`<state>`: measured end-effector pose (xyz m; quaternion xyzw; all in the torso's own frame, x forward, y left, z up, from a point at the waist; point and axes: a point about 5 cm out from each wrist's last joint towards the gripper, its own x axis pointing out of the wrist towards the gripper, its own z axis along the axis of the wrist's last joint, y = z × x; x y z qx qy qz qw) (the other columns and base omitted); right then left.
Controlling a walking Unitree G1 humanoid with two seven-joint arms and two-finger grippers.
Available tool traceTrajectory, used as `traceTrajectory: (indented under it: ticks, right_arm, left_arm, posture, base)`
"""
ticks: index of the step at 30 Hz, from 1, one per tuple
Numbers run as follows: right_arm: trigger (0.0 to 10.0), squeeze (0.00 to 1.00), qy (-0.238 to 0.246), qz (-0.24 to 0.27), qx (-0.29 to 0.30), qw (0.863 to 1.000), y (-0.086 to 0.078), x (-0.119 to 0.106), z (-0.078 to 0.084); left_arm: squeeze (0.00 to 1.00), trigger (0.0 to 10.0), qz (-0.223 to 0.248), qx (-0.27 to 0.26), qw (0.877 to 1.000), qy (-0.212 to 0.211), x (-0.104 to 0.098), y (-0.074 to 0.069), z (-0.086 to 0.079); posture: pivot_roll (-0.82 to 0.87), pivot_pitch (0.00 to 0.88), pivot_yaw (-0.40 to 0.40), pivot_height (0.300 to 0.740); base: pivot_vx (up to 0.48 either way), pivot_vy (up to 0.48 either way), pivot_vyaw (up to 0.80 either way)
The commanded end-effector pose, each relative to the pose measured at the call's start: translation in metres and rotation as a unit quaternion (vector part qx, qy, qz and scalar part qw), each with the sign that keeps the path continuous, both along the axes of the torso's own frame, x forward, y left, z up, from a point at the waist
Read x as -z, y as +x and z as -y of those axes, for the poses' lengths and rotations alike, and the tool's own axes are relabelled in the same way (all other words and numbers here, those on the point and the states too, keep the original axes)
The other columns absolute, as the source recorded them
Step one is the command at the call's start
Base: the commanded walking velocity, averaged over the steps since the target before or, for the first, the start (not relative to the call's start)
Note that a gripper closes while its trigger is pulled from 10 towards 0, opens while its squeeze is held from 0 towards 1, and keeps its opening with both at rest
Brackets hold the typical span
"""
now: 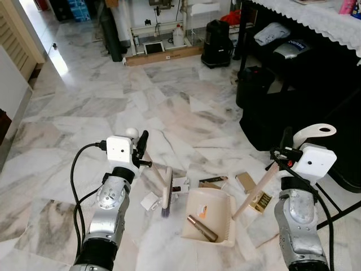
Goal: Sweep floor
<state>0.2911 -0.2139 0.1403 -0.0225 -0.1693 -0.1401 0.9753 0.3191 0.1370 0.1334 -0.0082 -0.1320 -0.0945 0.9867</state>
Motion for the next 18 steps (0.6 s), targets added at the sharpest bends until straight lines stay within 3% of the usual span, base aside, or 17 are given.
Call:
traceTrajectory:
  ticks: [1, 13, 18]
  right_arm:
    - [10.0, 0.0, -0.001, 0.04, -0.01, 0.999, 0.002, -0.019, -0.005]
    - [10.0, 0.0, 0.012, 0.039, -0.017, 0.999, 0.001, -0.018, -0.008]
    - [10.0, 0.0, 0.015, 0.036, -0.017, 0.999, 0.003, -0.015, -0.008]
  left_arm:
    - [0.0, 10.0, 0.024, -0.012, 1.0, 0.003, -0.007, -0.001, -0.005]
    - [0.0, 10.0, 0.017, -0.028, 0.999, 0.01, -0.003, -0.009, -0.012]
    - [0.0, 10.0, 0.017, -0.03, 0.999, 0.016, -0.006, -0.008, -0.016]
  posture:
    - [0.0, 0.0, 0.042, 0.74]
    - [0.01, 0.019, 0.04, 0.74]
    - [0.04, 0.01, 0.079, 0.74]
  base:
    - [0.0, 0.0, 0.8]
    - [0.0, 0.0, 0.8]
    - [0.0, 0.0, 0.8]
